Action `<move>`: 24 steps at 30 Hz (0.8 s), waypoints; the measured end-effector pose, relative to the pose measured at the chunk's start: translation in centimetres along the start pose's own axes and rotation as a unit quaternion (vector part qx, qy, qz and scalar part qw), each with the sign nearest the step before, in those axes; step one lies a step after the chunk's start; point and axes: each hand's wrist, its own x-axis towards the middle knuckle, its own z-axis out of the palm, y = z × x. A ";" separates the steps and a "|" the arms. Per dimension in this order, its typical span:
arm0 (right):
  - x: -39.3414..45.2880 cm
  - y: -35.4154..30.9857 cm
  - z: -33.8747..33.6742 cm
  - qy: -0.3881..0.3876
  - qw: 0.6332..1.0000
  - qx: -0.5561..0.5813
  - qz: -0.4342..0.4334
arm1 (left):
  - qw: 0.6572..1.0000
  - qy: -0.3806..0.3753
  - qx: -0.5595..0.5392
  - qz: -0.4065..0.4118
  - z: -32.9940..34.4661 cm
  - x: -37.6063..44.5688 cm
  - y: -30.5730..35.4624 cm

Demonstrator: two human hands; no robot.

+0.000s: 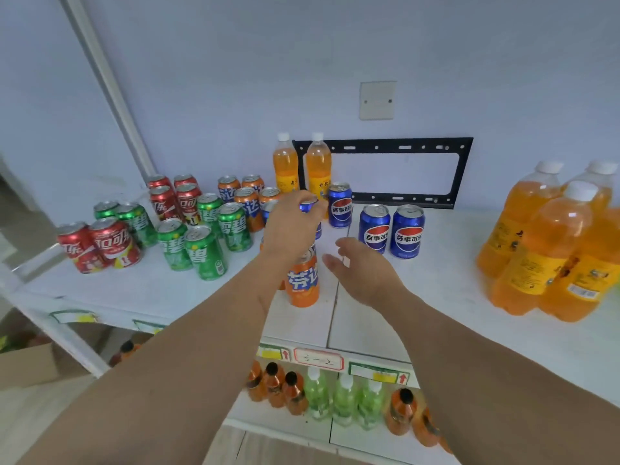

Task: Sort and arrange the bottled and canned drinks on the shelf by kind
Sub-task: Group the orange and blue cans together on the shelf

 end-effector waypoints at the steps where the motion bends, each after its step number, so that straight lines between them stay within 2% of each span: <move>1: -0.2 -0.5 0.3 -0.006 1.000 0.013 0.006 | 1.000 0.013 -0.001 -0.004 -0.8 0.0 -0.9; 4: -0.5 -1.4 1.2 -0.029 0.998 0.049 0.030 | 0.999 0.016 -0.003 -0.030 -2.5 0.1 -4.0; 8: -0.5 -2.1 2.7 -0.057 0.991 0.097 0.076 | 0.992 -0.009 -0.070 -0.100 -3.2 -0.2 -7.6; 12: -0.6 -3.0 4.8 -0.051 0.984 0.141 0.095 | 0.979 -0.069 -0.136 -0.134 -3.1 -0.9 -10.3; 18: -0.6 -4.7 6.2 -0.015 0.972 0.196 0.131 | 0.958 -0.174 -0.187 -0.128 -1.3 0.4 -15.3; 24: -0.2 -5.7 7.3 0.027 0.960 0.219 0.173 | 0.922 -0.245 -0.282 -0.102 -1.1 0.9 -16.3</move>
